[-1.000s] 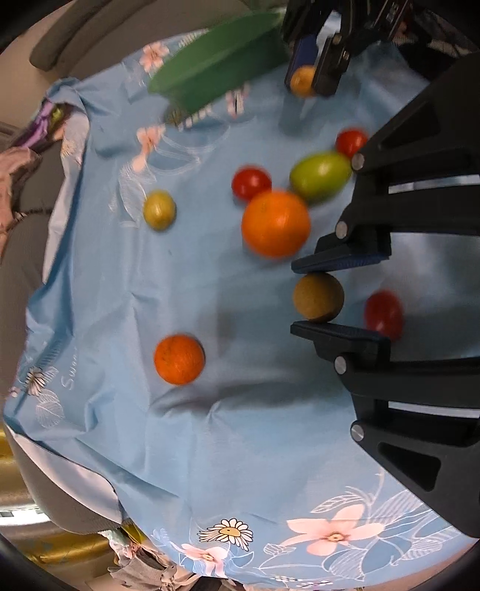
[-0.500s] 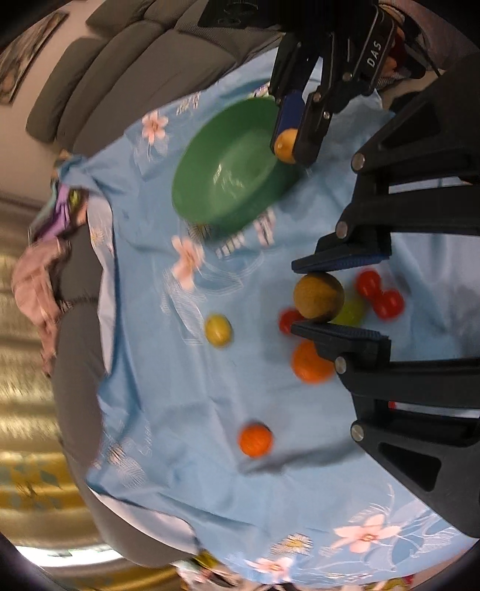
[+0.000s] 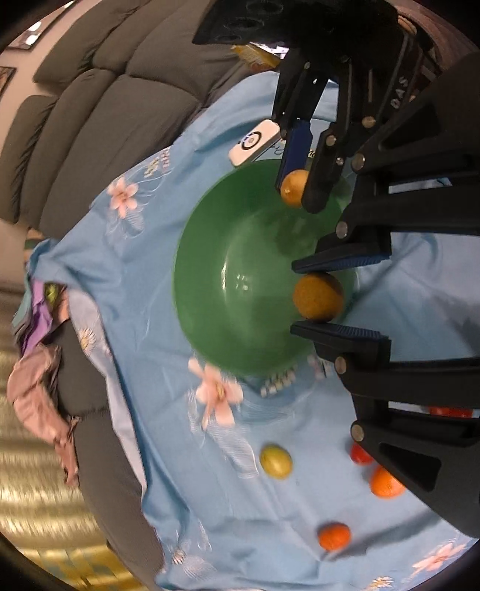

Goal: Organize fruits
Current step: 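Carry both fruits over the green bowl and open both tools to drop them, then withdraw both open tools from the bowl back toward the remaining fruits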

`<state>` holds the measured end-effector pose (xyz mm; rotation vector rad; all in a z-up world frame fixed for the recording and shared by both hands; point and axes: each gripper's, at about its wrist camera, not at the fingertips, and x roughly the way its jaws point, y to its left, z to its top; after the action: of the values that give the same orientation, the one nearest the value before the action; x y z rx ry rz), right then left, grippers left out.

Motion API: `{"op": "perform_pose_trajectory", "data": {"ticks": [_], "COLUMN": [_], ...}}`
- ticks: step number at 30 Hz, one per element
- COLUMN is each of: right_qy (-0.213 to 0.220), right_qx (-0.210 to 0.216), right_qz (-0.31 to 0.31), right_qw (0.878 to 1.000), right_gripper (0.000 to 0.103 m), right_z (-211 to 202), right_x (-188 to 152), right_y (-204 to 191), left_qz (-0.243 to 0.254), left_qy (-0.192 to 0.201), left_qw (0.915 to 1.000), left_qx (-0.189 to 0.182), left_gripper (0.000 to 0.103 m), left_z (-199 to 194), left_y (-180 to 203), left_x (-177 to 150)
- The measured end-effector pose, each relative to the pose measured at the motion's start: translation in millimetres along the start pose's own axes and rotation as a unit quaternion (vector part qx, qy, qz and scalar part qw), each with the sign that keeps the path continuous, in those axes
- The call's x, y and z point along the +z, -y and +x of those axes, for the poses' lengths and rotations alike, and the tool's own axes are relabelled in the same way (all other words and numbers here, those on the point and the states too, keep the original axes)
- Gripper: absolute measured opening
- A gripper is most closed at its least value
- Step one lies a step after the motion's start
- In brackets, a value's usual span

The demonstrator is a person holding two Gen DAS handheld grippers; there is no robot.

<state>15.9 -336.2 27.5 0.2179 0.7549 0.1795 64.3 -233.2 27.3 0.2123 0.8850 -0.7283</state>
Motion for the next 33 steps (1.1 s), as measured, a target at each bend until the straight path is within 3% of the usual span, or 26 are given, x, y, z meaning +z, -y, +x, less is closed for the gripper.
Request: {"op": "perform_pose_trajectory", "data": {"ticks": [10,14,18,24,27,29,33], "right_qy": [-0.016,-0.019,-0.014,0.001,0.005,0.005,0.001], "right_qx": [-0.021,-0.02,-0.018,-0.008,-0.001,0.004,0.016], "right_qz": [0.014,0.022,0.021,0.016,0.006,-0.003,-0.019], "right_qw": [1.0,0.999,0.999,1.0,1.0,1.0,1.0], "right_gripper": [0.029,0.029,0.029,0.029,0.029,0.029,0.029], "right_z": [7,7,3,-10,-15,-18,-21], "right_x": [-5,-6,-7,-5,-4,-4,-6], "right_y": [14,15,11,-1,-12,-21,-41], "left_qz": [0.015,0.005,-0.012,-0.086,-0.15,-0.217,-0.28], "left_qy": [-0.036,-0.032,-0.018,-0.009,0.003,0.017,0.055], "left_qw": [0.9992,0.9994,0.9996,0.9962,0.9886,0.9755,0.957], "left_qx": [0.013,0.012,0.021,0.013,-0.007,-0.031,-0.052], "left_gripper": [0.029,0.046,0.08,0.095,0.102,0.102,0.102], "left_z": [34,30,14,-13,-32,-49,-82], "left_y": [6,2,-2,-31,-56,-80,-105], "left_x": [0,-3,-6,-24,-40,-56,-79]}}
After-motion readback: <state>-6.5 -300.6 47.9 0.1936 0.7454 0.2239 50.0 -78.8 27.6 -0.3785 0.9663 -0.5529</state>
